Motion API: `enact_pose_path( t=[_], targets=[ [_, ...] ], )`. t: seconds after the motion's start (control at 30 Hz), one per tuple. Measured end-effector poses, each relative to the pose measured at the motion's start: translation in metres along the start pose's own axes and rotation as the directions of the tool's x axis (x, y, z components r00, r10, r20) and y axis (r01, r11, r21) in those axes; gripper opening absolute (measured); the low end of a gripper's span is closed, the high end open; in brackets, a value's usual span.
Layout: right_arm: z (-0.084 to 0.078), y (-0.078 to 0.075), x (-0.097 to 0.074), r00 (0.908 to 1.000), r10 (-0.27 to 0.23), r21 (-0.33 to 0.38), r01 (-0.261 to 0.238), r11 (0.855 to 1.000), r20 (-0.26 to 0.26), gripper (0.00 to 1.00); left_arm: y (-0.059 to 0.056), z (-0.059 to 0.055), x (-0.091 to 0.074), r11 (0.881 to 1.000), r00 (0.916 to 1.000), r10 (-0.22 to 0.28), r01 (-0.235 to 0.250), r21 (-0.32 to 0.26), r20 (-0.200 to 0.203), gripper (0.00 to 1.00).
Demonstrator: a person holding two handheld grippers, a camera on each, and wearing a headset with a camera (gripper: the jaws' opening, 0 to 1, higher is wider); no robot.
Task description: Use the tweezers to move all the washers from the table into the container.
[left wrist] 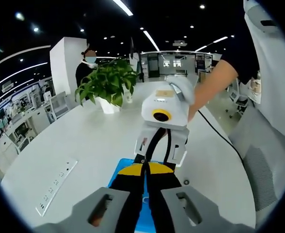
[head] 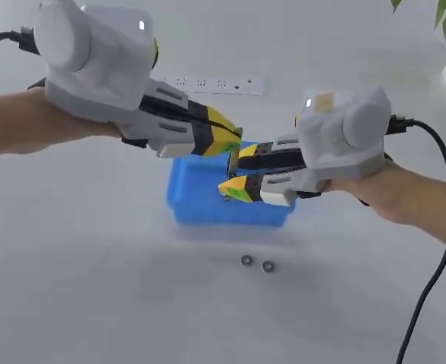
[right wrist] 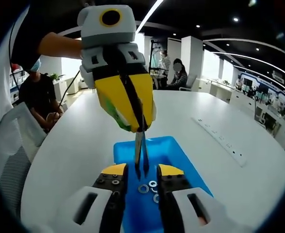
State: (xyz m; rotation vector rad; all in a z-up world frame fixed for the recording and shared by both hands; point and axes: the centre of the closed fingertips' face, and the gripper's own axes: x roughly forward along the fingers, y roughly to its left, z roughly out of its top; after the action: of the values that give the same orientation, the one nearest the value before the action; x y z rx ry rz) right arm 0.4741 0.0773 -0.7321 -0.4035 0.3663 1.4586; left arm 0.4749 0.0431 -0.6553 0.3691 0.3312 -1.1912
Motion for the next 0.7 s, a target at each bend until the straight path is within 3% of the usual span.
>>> enact_pose_path(
  t=[0.17,0.3,0.33,0.4,0.47,0.7],
  targets=[
    [0.004,-0.001,-0.005,0.9999,-0.015,0.007,0.015,1.0,0.008,0.33,0.005,0.008,-0.008,1.0,0.9998,0.02,-0.02,0.014,0.005,0.04],
    [0.009,0.001,-0.011,0.9996,-0.021,0.015,0.02,1.0,0.021,0.46,0.004,0.013,-0.014,0.999,0.9994,0.034,-0.034,0.018,0.005,0.04],
    [0.011,0.001,-0.014,0.9991,-0.038,0.004,0.038,0.999,0.02,0.5,0.003,0.013,-0.016,0.999,0.9994,0.035,-0.035,0.018,0.004,0.04],
    [0.008,-0.005,-0.022,0.9921,-0.123,-0.082,0.121,0.989,-0.022,0.64,0.002,0.014,-0.019,0.999,0.9992,0.039,-0.039,0.017,0.006,0.04],
    [0.009,0.002,-0.027,0.9915,-0.129,-0.097,0.126,0.987,-0.018,0.72,0.0,0.015,-0.021,0.999,0.9992,0.038,-0.038,0.017,0.006,0.04],
    [0.016,0.027,-0.055,0.992,-0.126,-0.092,0.127,0.988,0.013,0.71,-0.011,0.024,-0.023,0.999,0.9989,0.039,-0.04,0.011,0.025,0.04]
  ],
)
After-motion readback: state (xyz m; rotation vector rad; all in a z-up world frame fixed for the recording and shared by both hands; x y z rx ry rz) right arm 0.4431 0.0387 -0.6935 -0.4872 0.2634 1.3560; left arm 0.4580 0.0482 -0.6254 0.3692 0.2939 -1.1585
